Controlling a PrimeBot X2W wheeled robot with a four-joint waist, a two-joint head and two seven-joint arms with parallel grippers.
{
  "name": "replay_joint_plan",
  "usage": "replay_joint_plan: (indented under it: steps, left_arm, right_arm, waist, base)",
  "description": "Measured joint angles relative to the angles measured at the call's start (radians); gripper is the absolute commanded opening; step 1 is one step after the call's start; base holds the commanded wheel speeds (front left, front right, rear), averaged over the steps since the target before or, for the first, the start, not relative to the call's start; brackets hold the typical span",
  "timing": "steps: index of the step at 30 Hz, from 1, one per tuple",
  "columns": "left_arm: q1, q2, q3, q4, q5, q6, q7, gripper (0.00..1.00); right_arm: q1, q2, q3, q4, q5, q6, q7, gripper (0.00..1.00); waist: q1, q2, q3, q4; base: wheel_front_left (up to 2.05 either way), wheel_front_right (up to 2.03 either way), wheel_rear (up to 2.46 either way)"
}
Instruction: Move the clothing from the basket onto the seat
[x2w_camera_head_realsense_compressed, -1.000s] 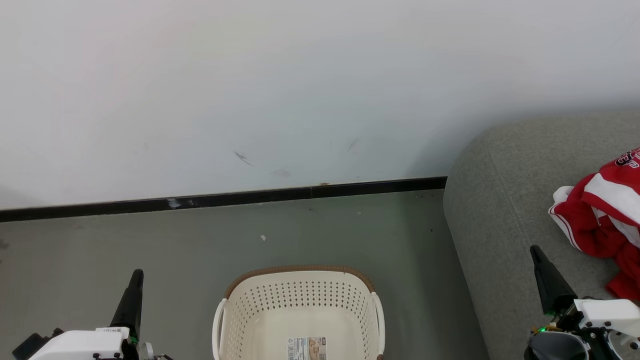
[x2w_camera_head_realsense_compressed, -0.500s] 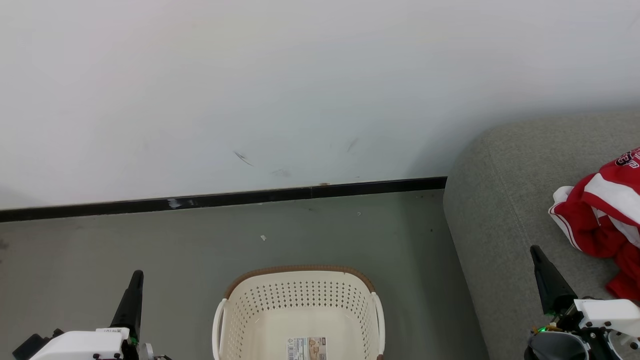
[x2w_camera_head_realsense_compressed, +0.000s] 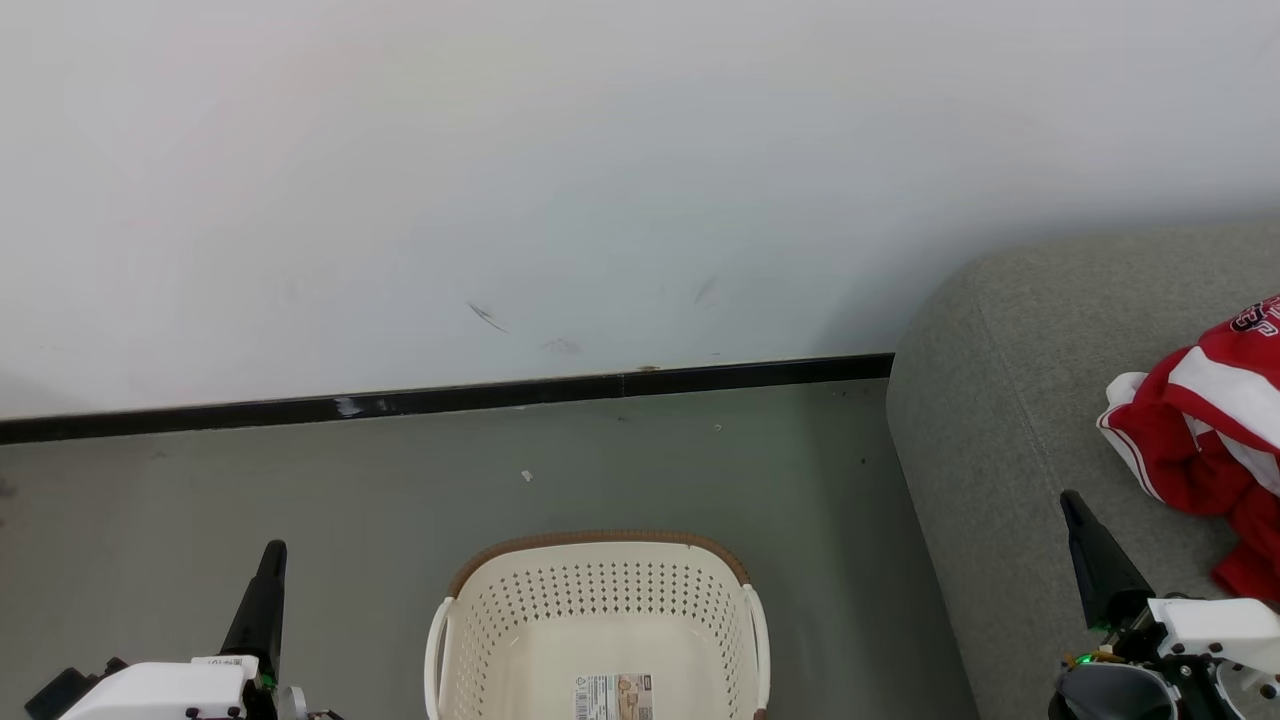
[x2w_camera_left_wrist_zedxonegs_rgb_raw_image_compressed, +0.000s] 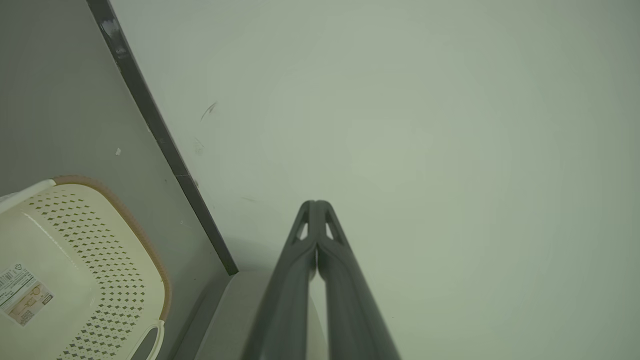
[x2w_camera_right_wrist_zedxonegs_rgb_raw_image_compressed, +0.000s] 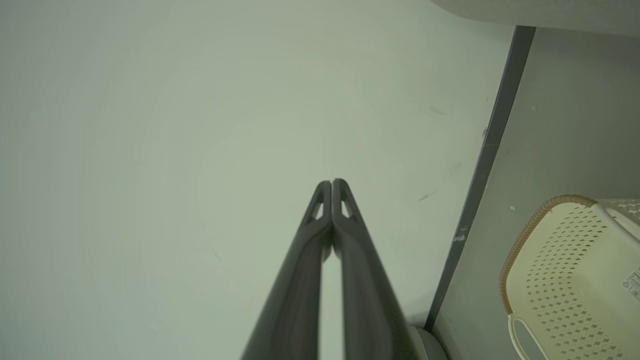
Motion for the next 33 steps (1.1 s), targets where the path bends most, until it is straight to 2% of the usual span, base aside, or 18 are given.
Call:
replay_joint_plan:
  steps: [33]
  left_arm:
    - [-0.001,0.000,0.002,0.004,0.000,0.000,0.000,0.00]
  right_arm:
    - [0.000,-0.001,0.000,0.000,0.001,0.000,0.000,0.00]
  waist:
    - [-0.0001,0.0000,0.000,0.000]
  base:
    - [0.00,0.00,0.00]
